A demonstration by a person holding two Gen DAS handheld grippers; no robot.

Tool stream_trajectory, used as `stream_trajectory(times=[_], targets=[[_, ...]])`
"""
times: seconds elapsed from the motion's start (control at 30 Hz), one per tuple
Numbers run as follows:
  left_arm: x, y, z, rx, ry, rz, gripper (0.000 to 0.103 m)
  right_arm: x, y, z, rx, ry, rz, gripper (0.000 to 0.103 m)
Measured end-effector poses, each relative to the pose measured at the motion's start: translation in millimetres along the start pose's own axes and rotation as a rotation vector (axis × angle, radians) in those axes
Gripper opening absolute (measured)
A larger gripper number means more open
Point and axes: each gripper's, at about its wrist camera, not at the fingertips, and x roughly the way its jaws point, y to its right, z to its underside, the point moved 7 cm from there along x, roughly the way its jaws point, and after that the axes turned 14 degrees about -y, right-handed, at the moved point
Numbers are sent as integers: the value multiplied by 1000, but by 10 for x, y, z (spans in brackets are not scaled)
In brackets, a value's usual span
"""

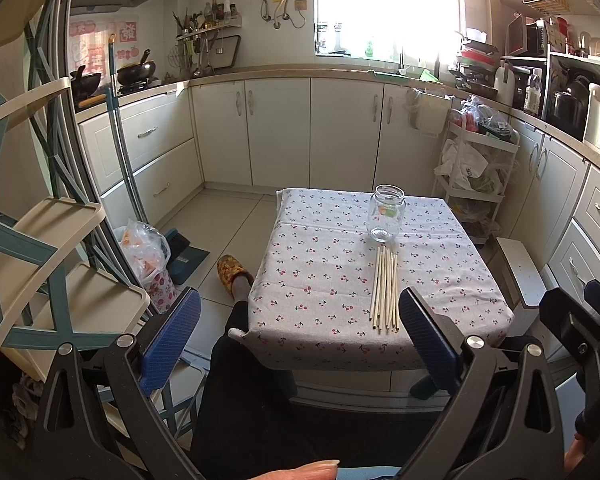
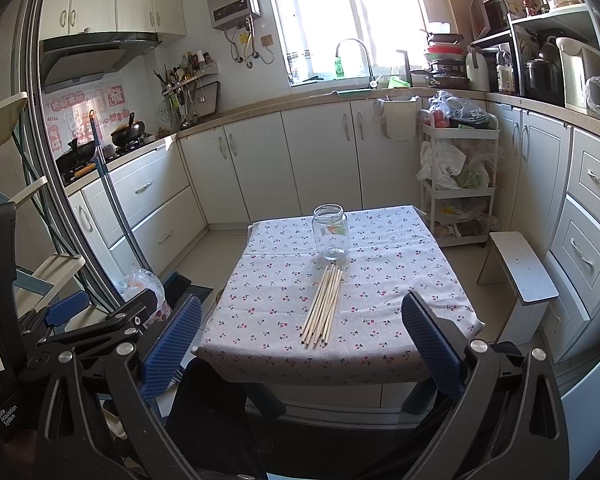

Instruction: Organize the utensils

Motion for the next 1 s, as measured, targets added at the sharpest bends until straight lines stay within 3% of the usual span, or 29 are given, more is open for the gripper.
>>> stream_trajectory(times=[0.2,0.33,0.5,0.67,1.0], targets=[[105,18,-2,-4,-10,18,95,71,3,12,-2,-11,6,96],[377,78,-45,36,-52,6,95,233,85,-4,13,-34,18,96],[813,161,-130,68,-132,17,95,566,248,-34,46,-90,29,96],[1241,278,-270,121,-183,-18,95,974,478,-92,100,-153,45,96],[1755,399,-614,120,-227,-16,95,1628,703,-229,138,-244,72,96]])
